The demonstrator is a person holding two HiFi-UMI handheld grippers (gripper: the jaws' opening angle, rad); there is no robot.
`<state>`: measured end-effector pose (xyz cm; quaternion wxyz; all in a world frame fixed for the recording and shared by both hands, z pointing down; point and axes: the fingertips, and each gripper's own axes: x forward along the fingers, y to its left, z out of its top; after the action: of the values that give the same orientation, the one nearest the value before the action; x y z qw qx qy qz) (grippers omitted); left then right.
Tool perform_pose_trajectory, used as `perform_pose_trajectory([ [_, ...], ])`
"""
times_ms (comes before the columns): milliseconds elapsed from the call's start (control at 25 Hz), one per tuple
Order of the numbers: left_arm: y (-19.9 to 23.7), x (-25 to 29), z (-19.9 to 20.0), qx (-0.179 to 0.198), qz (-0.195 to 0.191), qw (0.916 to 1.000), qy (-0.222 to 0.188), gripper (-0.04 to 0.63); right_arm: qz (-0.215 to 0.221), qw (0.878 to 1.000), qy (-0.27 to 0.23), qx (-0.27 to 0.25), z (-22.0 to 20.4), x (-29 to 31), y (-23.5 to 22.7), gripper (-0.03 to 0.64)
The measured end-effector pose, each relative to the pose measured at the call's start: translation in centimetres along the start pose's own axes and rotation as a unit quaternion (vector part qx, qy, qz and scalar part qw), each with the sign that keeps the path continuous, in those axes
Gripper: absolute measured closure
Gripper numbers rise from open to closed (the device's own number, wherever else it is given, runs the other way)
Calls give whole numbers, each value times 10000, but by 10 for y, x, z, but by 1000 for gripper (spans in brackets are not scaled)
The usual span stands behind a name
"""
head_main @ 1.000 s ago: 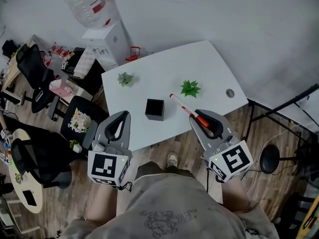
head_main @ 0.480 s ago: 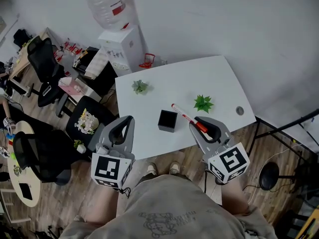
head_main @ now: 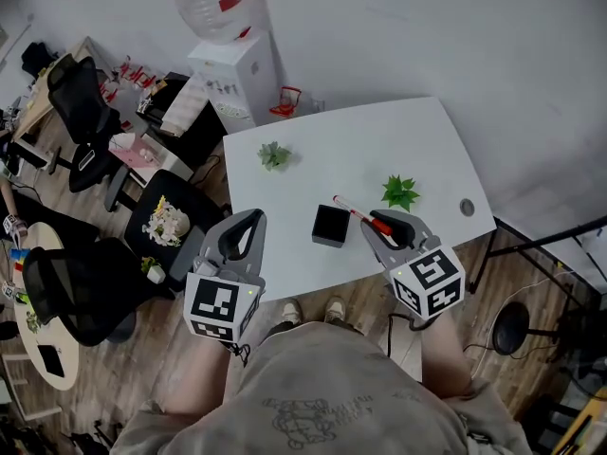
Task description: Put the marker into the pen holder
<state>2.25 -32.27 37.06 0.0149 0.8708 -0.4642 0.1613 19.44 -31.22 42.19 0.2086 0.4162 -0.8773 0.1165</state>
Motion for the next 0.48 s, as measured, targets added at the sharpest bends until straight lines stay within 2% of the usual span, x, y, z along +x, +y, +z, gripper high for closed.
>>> perform_pose_trajectory([
  [240,7,22,-39,-200,-116,9987,458,595,90,9976,685,97,-38,33,-7,517],
  [360,8,30,-61,-393,-174,9968,681,595,161,9937,1111,50,-61,48,-7,517],
  [480,8,37,-78,-427,-271,9948,883,595,278,9893,1432,68,-82,62,-5,517],
])
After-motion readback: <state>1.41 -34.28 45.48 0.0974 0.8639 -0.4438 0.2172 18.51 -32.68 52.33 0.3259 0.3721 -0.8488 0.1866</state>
